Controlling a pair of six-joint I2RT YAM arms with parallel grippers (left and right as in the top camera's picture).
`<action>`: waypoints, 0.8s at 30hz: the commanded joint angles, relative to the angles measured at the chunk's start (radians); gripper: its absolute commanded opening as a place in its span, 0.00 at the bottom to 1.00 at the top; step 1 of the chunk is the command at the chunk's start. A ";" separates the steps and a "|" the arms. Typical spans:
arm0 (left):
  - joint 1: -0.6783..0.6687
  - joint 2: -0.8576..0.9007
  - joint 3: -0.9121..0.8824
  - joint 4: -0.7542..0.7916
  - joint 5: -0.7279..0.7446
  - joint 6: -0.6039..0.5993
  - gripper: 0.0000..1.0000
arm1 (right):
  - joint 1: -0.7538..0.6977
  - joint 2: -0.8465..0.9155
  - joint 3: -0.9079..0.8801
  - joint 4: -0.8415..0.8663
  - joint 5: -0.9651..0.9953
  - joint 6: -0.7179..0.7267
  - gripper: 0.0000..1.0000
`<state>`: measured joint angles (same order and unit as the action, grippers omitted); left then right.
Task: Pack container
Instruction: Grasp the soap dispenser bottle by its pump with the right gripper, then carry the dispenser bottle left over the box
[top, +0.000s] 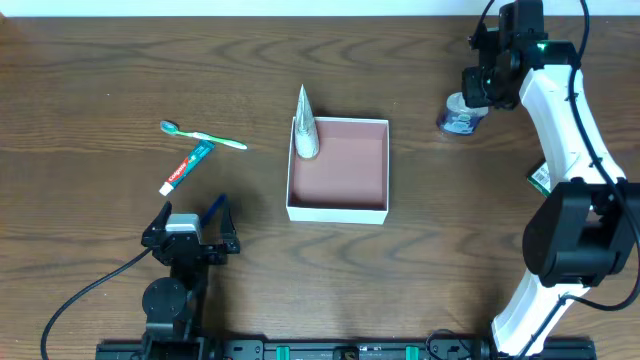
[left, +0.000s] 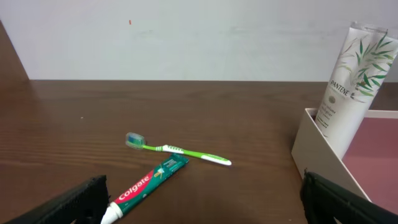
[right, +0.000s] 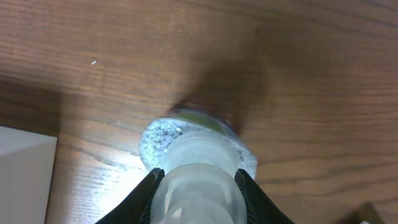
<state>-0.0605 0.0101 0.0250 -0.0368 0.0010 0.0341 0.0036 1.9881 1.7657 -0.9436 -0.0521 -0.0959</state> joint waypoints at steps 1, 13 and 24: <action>0.005 -0.005 -0.021 -0.037 -0.009 0.014 0.98 | 0.021 -0.109 0.007 0.006 -0.005 -0.002 0.01; 0.005 -0.005 -0.021 -0.037 -0.009 0.014 0.98 | 0.127 -0.297 0.007 -0.012 -0.027 0.083 0.01; 0.005 -0.005 -0.021 -0.037 -0.009 0.014 0.98 | 0.319 -0.391 0.007 -0.017 -0.027 0.299 0.03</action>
<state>-0.0605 0.0101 0.0250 -0.0368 0.0010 0.0341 0.2741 1.6447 1.7584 -0.9710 -0.0658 0.1005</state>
